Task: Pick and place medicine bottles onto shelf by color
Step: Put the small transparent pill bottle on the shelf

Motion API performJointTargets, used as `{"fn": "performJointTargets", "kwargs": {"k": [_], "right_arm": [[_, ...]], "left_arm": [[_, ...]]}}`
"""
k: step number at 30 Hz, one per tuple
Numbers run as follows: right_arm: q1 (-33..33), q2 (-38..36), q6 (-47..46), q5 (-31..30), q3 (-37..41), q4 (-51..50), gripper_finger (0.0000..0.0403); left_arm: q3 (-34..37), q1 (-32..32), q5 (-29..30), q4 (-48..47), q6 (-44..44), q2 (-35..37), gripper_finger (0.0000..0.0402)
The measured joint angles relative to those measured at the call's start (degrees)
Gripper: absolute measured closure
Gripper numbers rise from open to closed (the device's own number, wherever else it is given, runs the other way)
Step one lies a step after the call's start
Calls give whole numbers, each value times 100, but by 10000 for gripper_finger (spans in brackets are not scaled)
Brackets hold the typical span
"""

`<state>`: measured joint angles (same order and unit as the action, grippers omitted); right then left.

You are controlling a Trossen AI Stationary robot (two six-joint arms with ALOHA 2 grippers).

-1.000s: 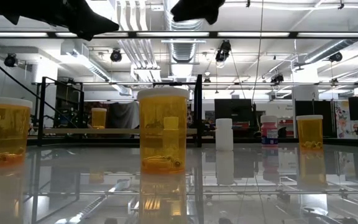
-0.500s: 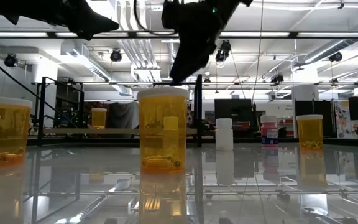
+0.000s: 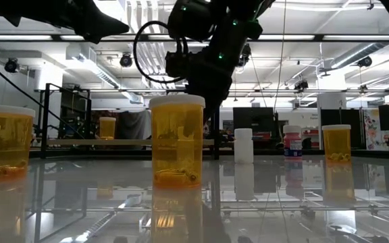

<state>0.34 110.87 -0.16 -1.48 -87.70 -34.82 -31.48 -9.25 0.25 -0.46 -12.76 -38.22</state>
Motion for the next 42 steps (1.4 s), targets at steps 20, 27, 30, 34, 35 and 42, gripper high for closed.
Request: {"fn": "performJointTargets", "kwargs": {"k": [20, 27, 30, 34, 35, 42], "right_arm": [[3, 8, 22, 45, 2, 173, 278], [-44, -93, 127, 42, -579, -287, 261], [-186, -78, 314, 43, -1171, -507, 261], [-458, 83, 498, -4, -1922, -761, 272], [-533, 141, 537, -4, -2098, -786, 274], [-1139, 758, 727, -9, -3235, -1026, 271]], "left_arm": [[-2, 1, 0, 1, 23, 22, 391], [-15, 1, 0, 59, 43, 202, 391], [-13, 1, 0, 263, 96, 259, 391], [-11, -1, 0, 616, 167, 290, 391], [-11, 1, 0, 686, 165, 305, 391], [-29, 0, 0, 958, 172, 410, 391]]}}
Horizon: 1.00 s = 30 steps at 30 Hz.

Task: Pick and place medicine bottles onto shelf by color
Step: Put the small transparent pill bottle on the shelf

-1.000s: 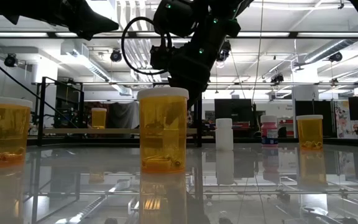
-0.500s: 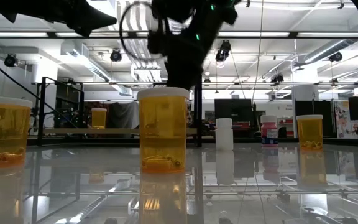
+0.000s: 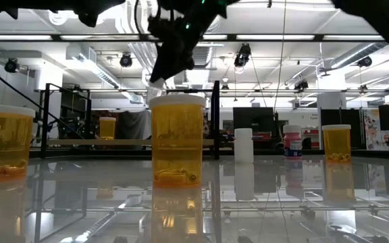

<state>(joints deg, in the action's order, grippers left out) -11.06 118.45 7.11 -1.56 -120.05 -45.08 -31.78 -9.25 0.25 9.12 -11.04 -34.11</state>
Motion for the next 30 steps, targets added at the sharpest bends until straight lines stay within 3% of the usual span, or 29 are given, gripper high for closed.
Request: {"fn": "performJointTargets", "kwargs": {"k": [9, 19, 30], "right_arm": [[-774, 1172, 300, 4, -1506, -563, 270], [-1433, 1164, -29, 32, -1402, -769, 269], [-1485, 1286, -92, 205, -1403, -1150, 268]], "left_arm": [[-12, 1, 0, -12, 15, 252, 391], [-12, 1, 0, -16, 12, 311, 391], [-10, 1, 0, -13, 12, 274, 391]]}}
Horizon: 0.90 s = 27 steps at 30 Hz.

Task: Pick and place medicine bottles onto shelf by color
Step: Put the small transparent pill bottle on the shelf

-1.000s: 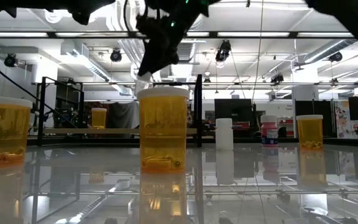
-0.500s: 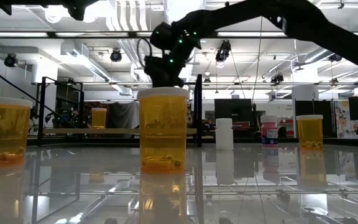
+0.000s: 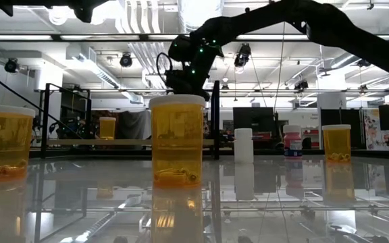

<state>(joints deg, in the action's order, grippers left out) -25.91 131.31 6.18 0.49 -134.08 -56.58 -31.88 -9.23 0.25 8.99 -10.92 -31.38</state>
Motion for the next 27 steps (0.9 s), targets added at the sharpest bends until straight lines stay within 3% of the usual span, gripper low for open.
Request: {"fn": "performJointTargets", "kwargs": {"k": [6, 19, 27], "right_arm": [[0, 79, -60, -6, 0, 72, 259], [0, 93, -185, -54, -2, 189, 190], [40, -292, -18, -56, -7, 115, 199]], "left_arm": [[0, -2, 0, 0, 0, -9, 391], [0, 0, 0, -2, 0, -9, 391], [0, -2, 0, -40, 11, -72, 391]]}}
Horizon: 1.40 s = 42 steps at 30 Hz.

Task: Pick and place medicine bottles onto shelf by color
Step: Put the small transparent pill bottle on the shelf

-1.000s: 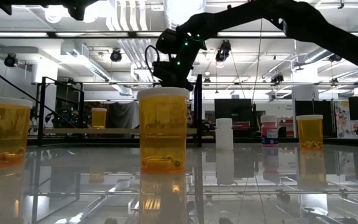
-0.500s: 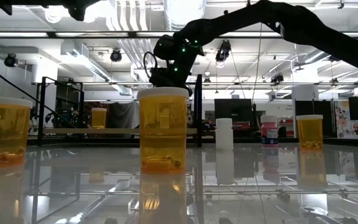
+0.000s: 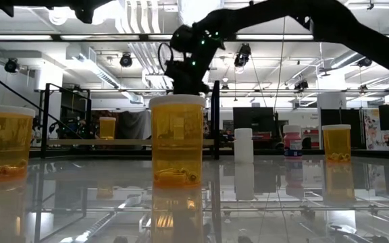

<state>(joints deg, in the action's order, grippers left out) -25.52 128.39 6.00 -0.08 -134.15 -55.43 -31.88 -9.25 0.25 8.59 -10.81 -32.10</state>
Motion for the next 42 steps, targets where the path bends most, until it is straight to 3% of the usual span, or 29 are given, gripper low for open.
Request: {"fn": "performJointTargets", "kwargs": {"k": [7, 13, 22, 32, 42], "right_arm": [[314, -701, 187, -11, 0, -405, 247], [955, -1484, 256, -294, 211, -872, 302], [2142, -2923, -185, -450, 1758, -657, 371], [2777, -4050, -505, -459, 3378, 346, 393], [2776, -4353, -617, -466, 3975, 504, 394]], "left_arm": [[2, 0, 0, -162, 153, -568, 391], [-38, -12, 0, -211, 291, -1606, 391], [-853, -255, 17, -158, -45, -3784, 391], [-1846, -1106, 63, -200, -348, -5707, 391], [-2024, -1970, 196, 18, -310, -6365, 391]]}}
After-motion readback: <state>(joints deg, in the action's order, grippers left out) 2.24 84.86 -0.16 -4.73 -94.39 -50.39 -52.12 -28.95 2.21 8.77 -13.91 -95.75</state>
